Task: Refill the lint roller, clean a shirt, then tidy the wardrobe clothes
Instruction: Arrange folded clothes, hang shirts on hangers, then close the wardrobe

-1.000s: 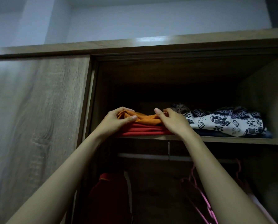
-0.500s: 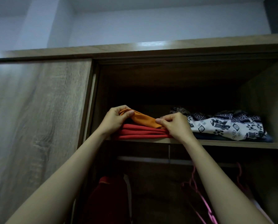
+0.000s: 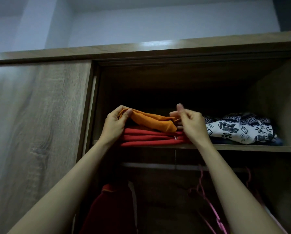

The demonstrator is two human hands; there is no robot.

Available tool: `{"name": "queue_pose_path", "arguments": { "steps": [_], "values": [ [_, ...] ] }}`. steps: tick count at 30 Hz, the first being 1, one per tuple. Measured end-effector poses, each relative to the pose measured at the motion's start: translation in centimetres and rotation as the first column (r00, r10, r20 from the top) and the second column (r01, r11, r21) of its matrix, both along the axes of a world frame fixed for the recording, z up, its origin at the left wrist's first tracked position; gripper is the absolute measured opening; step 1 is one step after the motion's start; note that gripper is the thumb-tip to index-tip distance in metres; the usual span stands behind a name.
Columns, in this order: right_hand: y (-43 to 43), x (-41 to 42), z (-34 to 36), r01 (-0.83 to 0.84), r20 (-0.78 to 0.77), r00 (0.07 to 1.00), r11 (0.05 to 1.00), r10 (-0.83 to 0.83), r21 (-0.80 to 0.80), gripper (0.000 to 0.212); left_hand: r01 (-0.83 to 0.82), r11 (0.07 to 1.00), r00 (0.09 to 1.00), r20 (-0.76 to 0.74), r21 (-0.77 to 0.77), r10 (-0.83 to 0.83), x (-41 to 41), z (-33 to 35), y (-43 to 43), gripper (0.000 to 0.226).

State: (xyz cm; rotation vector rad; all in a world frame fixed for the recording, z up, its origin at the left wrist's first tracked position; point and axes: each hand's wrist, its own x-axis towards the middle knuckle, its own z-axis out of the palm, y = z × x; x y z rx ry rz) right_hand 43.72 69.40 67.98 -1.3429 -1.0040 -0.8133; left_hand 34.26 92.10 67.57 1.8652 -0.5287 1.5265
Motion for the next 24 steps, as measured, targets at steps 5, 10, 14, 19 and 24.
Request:
{"name": "queue_pose_path", "arguments": {
  "steps": [5,10,14,19,24],
  "values": [
    [-2.2,1.2,0.4,0.101,-0.111,0.988,0.992,-0.109,-0.080,0.061,-0.019,0.998,1.000,-0.011,-0.061,0.018,0.3,-0.1,0.0,0.023],
    [-3.1,1.1,-0.4,0.128,-0.043,0.989,0.974,-0.139,-0.185,0.039,-0.019,0.996,1.000,0.001,-0.088,0.019,0.1,-0.3,-0.2,0.022],
    [-3.3,0.0,-0.7,0.123,0.023,0.992,0.921,-0.123,-0.371,0.053,-0.016,0.996,1.000,-0.010,-0.090,0.015,0.0,-0.3,-0.4,0.024],
    [-1.1,-1.3,-0.1,0.355,0.214,0.935,0.774,-0.284,-0.524,0.087,-0.002,0.996,1.000,-0.021,-0.084,0.000,-0.2,-0.3,-0.5,0.025],
    [0.8,-0.6,0.6,0.410,0.277,0.909,0.779,-0.310,-0.474,0.055,-0.007,0.999,0.999,-0.051,-0.052,0.005,-0.6,-0.1,-0.5,0.020]
  ]
}}
